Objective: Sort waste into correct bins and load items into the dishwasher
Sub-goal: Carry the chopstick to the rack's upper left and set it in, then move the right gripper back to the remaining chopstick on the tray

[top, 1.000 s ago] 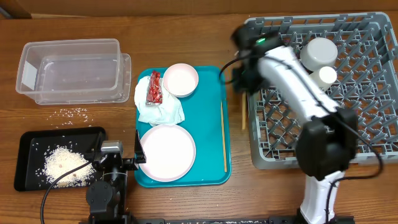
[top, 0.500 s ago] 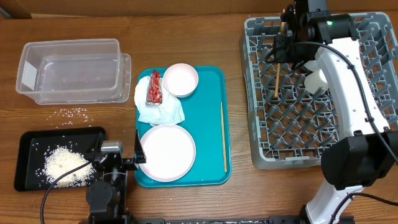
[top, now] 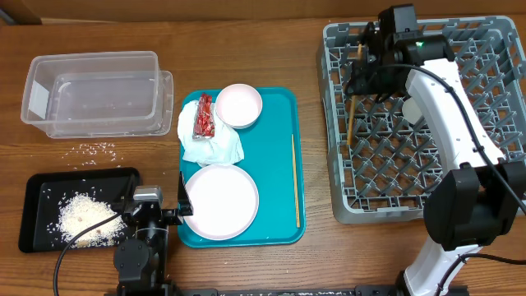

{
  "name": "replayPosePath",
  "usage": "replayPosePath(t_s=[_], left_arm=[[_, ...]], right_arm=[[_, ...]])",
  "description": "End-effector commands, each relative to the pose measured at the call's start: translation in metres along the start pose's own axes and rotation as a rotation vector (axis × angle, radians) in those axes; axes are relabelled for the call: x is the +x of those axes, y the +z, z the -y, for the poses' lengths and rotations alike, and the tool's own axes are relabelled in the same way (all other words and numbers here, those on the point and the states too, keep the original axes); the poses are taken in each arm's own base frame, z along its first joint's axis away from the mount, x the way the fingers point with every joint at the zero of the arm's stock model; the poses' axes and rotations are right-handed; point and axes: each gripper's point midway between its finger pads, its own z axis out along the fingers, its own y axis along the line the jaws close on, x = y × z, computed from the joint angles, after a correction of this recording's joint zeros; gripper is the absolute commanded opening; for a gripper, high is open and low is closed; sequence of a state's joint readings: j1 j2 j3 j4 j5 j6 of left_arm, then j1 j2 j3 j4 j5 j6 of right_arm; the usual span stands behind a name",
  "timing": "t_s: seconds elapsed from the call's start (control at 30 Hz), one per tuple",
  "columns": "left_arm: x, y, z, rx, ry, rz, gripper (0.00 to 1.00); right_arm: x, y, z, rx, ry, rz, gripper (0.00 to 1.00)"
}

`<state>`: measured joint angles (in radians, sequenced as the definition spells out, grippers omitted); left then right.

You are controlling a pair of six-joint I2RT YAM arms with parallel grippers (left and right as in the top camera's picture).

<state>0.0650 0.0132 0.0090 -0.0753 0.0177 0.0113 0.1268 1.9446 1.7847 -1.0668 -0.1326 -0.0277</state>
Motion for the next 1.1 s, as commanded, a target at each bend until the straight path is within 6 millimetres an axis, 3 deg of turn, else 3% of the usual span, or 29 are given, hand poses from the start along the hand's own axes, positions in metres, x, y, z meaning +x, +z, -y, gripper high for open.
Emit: replayPosePath(t_s=[0.0, 0.2, 0.33, 0.67, 0.8, 1.07], left_arm=[[0.001, 0.000, 0.002, 0.006, 0.020, 0.002, 1.00], [0.001, 0.000, 0.002, 0.006, 0.020, 0.002, 1.00], [0.001, 0.000, 0.002, 0.006, 0.019, 0.002, 1.00], [0.001, 0.000, 0.002, 0.006, 0.020, 0.002, 1.00], [0.001, 0.000, 0.002, 0.006, 0.020, 0.002, 1.00], [0.001, 0.000, 0.002, 0.006, 0.019, 0.002, 1.00]], right_arm=[[-0.001, 0.000, -0.012, -0.062, -0.003, 0.003, 0.43], [0.005, -0.001, -0.017, -0.094, 0.002, -0.022, 0.44], [0.023, -0.002, -0.032, -0.147, 0.005, -0.095, 0.44], [0.094, -0.010, -0.108, -0.220, -0.119, -0.352, 0.44], [0.114, 0.000, -0.132, -0.095, -0.165, -0.375, 0.48], [0.155, 0.045, -0.146, 0.100, -0.117, -0.354, 0.53]])
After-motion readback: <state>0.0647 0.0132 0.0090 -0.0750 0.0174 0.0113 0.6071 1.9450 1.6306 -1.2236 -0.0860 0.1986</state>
